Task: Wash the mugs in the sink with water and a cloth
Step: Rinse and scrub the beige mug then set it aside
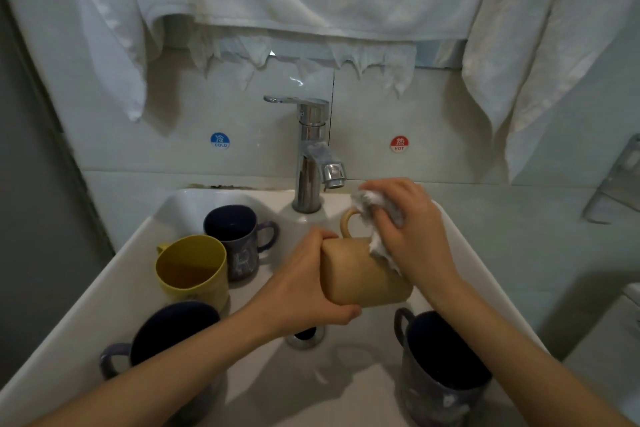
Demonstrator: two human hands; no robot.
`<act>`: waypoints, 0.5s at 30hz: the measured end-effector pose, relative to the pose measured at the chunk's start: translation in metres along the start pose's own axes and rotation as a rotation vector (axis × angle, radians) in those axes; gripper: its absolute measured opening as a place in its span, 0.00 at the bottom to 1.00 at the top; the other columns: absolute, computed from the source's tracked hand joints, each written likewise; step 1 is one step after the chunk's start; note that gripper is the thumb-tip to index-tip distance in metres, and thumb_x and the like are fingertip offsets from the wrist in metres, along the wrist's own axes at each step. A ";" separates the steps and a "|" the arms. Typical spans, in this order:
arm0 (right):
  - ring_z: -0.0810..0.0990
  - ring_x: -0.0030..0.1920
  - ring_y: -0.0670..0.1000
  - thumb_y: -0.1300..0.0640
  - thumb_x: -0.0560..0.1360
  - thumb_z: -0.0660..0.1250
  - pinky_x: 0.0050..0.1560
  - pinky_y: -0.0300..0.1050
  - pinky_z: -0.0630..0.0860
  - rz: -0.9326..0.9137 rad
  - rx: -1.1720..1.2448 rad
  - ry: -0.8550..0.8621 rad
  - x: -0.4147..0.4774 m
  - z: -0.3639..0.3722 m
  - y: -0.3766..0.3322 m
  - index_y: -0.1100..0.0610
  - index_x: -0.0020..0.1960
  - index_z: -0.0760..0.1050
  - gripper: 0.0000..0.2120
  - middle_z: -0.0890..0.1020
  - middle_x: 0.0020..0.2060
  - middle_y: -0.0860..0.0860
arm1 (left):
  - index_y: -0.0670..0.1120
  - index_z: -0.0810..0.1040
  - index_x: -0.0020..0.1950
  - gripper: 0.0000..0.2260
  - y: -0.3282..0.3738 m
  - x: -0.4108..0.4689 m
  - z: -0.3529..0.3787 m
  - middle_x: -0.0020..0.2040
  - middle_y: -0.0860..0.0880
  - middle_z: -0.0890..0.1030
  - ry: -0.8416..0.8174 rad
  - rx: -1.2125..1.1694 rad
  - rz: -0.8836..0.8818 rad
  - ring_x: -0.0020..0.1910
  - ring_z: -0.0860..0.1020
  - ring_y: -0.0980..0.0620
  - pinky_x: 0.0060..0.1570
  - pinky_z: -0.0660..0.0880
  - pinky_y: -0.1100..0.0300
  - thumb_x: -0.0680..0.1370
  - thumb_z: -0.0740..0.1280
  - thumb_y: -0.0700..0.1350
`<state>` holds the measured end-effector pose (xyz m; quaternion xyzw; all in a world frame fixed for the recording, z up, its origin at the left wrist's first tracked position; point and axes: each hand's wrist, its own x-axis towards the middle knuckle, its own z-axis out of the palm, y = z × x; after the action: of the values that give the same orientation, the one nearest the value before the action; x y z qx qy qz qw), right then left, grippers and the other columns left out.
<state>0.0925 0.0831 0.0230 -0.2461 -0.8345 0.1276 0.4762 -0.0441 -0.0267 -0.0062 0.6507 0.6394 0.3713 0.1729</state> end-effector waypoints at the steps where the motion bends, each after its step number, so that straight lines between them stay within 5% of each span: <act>1: 0.76 0.52 0.49 0.59 0.73 0.63 0.55 0.35 0.69 0.026 0.003 0.007 0.002 -0.002 0.002 0.55 0.55 0.79 0.12 0.79 0.50 0.49 | 0.56 0.59 0.61 0.34 0.002 0.000 0.000 0.54 0.62 0.65 -0.013 -0.006 0.001 0.52 0.70 0.61 0.44 0.74 0.69 0.65 0.77 0.51; 6: 0.75 0.52 0.46 0.59 0.77 0.63 0.57 0.42 0.72 0.168 0.035 -0.036 0.002 -0.004 0.005 0.53 0.57 0.77 0.09 0.79 0.51 0.47 | 0.57 0.58 0.61 0.34 0.002 0.000 -0.001 0.55 0.60 0.65 -0.015 0.018 -0.009 0.53 0.70 0.60 0.46 0.74 0.67 0.64 0.77 0.52; 11: 0.73 0.56 0.46 0.57 0.73 0.65 0.59 0.38 0.67 -0.088 0.080 -0.296 -0.005 0.003 -0.010 0.47 0.56 0.77 0.13 0.77 0.53 0.43 | 0.58 0.57 0.63 0.36 -0.001 0.000 -0.001 0.58 0.60 0.67 -0.004 -0.029 -0.012 0.55 0.70 0.63 0.47 0.73 0.71 0.64 0.78 0.51; 15: 0.74 0.52 0.46 0.60 0.76 0.64 0.54 0.38 0.69 0.155 0.056 -0.159 0.002 -0.007 0.002 0.49 0.54 0.76 0.09 0.77 0.51 0.46 | 0.56 0.58 0.62 0.34 0.002 0.002 -0.006 0.56 0.58 0.65 0.017 0.009 -0.057 0.53 0.70 0.60 0.47 0.75 0.66 0.65 0.77 0.51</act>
<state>0.0979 0.0862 0.0270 -0.2857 -0.8441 0.2064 0.4040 -0.0475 -0.0263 -0.0006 0.6298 0.6606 0.3692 0.1749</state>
